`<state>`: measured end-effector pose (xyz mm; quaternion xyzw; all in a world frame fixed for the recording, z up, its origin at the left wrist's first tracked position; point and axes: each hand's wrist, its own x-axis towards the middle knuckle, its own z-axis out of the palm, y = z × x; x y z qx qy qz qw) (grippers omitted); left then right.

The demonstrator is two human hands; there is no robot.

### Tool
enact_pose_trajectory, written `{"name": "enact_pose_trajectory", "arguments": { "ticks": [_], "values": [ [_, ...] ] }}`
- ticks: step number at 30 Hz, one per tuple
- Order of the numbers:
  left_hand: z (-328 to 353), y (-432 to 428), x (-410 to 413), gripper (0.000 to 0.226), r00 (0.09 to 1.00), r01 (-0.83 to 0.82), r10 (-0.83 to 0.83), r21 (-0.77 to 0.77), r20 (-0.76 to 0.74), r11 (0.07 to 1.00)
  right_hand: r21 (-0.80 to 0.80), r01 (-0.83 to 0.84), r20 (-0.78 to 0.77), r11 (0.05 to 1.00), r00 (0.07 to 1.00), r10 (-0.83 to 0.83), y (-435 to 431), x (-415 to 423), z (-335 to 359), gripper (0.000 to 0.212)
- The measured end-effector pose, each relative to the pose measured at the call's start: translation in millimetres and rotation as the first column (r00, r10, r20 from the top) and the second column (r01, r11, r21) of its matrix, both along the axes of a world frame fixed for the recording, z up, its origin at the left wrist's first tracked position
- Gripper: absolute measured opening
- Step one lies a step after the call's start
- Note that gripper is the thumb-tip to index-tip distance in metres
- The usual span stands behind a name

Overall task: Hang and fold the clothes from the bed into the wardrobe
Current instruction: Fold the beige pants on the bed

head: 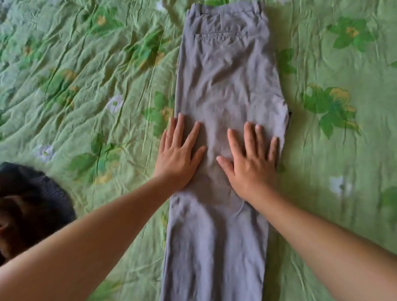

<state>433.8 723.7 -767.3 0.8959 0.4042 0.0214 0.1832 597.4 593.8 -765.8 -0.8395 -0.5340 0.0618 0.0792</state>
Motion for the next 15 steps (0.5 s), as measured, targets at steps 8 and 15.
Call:
{"name": "enact_pose_trajectory", "arguments": {
  "ticks": [8, 15],
  "values": [
    [15.9, -134.5, -114.6, 0.072, 0.991, 0.037, -0.052, -0.125, -0.119, 0.991, -0.109, 0.004, -0.037, 0.994, 0.999, -0.008, -183.6, -101.4, -3.3, 0.076],
    [39.4, -219.8, -176.0, 0.099, 0.99, 0.06, -0.092, -0.267, -0.111, 0.962, -0.18, 0.079, -0.189, 0.981, 0.976, -0.113, -265.2, -166.2, 17.0, 0.085]
  ]
}}
